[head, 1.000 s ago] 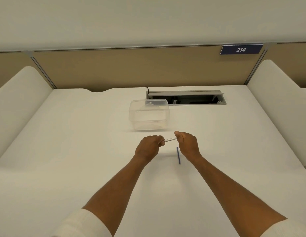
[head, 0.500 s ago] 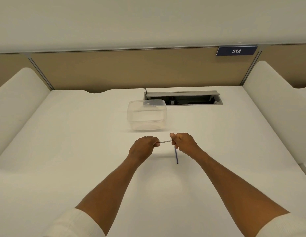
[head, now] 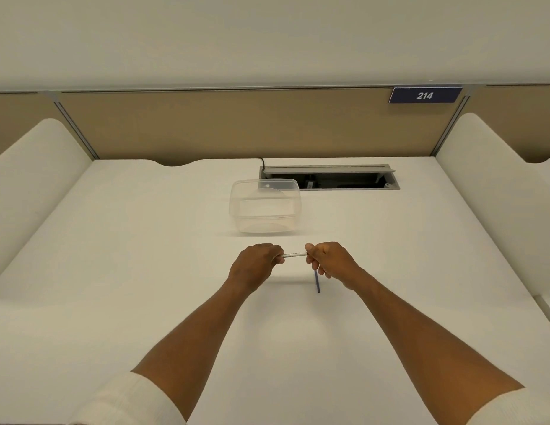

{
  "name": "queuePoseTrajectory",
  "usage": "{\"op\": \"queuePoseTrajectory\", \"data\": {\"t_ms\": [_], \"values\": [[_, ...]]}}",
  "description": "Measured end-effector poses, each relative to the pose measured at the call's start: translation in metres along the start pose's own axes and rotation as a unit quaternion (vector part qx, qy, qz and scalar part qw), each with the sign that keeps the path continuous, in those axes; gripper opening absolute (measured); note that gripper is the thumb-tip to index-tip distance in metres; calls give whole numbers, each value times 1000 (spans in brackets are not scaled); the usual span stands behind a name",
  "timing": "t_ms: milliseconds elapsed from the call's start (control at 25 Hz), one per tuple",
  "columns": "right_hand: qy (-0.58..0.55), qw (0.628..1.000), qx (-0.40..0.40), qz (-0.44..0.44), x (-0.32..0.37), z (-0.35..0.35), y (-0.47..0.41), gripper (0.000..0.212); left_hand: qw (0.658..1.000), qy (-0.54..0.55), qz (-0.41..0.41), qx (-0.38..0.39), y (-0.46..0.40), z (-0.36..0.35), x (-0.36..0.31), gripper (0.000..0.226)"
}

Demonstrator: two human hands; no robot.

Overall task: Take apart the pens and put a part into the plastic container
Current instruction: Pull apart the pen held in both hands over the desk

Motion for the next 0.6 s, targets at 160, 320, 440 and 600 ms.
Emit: {"op": "queuePoseTrajectory", "data": {"t_ms": [160,320,440,600], "values": [[12,1000,4,20,2,0,2,27,1000,-3,-5,-3,1,2,1,11],[-24,999,-6,33,5,0,3,22,1000,-5,-2,-9,2,4,3,11],[-19,1000,1,14,5,-2,3,39,1000,-3,-5,-10,2,5,3,9],[13,1000,5,22,7,-2,3,21,1000,-2,-5,-8,4,4,1,10]]}}
Point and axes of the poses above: each hand's wrist, its own y-axis away from the middle knuckle, its own z-axis out of the back of the hand, x = y × z, the point moved 6 cm from there along -y, towards the middle knuckle, and after that the axes turned 10 degrees about z, right-handed, at the moved point
